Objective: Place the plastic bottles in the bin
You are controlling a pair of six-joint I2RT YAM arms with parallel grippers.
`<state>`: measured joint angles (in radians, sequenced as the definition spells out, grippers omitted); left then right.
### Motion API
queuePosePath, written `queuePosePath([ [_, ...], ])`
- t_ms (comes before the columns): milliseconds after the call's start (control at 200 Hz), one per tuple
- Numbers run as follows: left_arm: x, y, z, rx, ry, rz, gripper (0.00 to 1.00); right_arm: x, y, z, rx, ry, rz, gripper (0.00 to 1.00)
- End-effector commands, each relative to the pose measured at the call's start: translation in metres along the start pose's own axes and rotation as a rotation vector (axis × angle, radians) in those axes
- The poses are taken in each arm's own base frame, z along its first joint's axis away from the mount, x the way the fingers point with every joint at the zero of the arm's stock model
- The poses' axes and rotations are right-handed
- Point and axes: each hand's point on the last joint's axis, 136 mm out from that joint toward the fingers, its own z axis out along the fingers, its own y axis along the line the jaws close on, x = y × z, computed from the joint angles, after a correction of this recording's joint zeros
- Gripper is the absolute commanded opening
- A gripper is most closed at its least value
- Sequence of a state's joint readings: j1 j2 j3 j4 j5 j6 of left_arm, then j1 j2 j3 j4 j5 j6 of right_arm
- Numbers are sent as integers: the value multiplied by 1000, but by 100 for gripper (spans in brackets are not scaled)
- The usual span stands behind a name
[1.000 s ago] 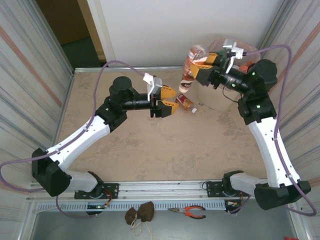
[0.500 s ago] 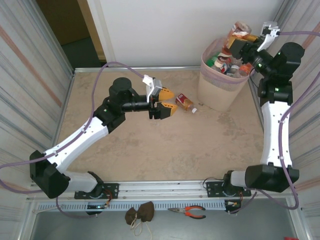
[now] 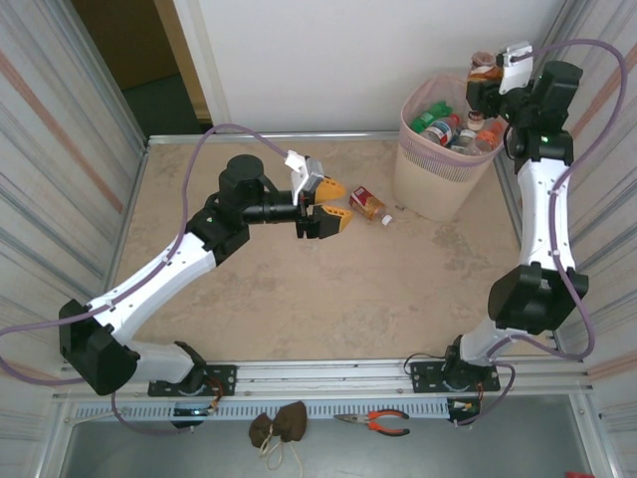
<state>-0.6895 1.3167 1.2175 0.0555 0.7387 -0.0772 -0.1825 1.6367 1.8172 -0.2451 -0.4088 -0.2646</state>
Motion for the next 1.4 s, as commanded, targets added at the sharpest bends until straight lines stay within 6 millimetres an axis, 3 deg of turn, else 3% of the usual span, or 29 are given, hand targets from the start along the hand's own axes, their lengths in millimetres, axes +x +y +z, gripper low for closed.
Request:
queuePosePath([
  [0, -12, -6, -2, 14, -8, 31, 66, 11, -8, 18, 81, 64, -243, 43],
  [60, -11, -6, 0, 19, -3, 30, 67, 26, -8, 33, 94, 105, -302, 43],
  [85, -11, -5, 0, 20, 0, 29, 67, 18, -10, 37, 105, 100, -334, 44],
  [165, -9, -4, 1, 22, 13, 25, 66, 30, -11, 54, 120, 159, -404, 45],
  [416, -3, 2, -1, 1, 38, 17, 66, 73, -9, 96, 123, 279, -497, 48],
  [581, -4, 6, -1, -4, 38, 12, 66, 100, -5, 111, 85, 322, -479, 52],
  [696, -5, 6, 0, 0, 37, 9, 66, 105, -2, 112, 77, 330, -453, 59],
  [942, -9, 5, 0, 6, 24, 7, 67, 71, 0, 94, 66, 236, -352, 70],
  [1212, -9, 4, 1, 13, 14, -2, 67, 29, 4, 69, 58, 124, -254, 76],
  [1393, -7, 5, 1, 8, 12, -2, 66, 11, 7, 54, 57, 61, -181, 75],
])
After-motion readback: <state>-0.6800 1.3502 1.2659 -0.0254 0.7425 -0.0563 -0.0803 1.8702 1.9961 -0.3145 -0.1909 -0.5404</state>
